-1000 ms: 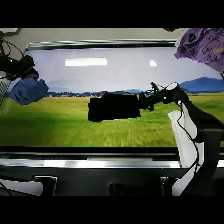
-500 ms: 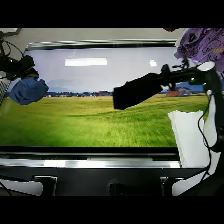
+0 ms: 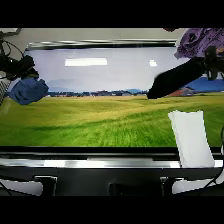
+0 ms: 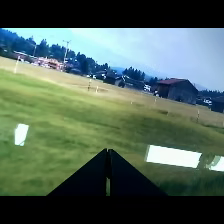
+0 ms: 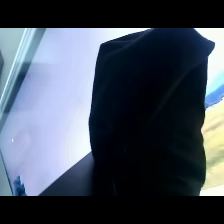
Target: Fold the clothes and pants, and hang the long-sleeved shirts on hangers.
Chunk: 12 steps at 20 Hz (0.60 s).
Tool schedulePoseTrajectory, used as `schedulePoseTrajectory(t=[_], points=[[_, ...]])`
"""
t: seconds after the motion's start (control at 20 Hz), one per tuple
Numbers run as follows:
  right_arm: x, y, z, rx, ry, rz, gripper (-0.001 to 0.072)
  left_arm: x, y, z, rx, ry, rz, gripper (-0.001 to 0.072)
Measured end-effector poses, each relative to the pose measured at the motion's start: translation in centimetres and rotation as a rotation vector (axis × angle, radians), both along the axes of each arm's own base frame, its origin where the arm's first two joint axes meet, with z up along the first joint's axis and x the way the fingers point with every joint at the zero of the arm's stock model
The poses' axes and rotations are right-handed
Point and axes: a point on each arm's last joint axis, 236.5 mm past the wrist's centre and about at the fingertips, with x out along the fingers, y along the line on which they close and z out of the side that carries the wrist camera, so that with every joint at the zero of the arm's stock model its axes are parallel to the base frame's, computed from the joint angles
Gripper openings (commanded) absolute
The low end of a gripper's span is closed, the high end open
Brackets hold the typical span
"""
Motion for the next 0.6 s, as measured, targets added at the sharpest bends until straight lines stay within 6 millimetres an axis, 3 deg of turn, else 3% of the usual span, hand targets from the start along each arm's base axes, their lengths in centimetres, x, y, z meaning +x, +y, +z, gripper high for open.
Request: schedulePoseTrajectory(t=[0.35, 0.6], points=[[-3.1, -6.5, 1.1, -0.077, 0.077, -0.226, 0.0024, -0.7, -0.1, -0.3, -0.001, 0.029, -0.010, 0.0015], [-6.4, -8.4, 0.8, -0.114, 0.199, -0.345, 0.0023, -1.0, -0.2, -0.4, -0.001, 0.043, -0.014, 0.0015]])
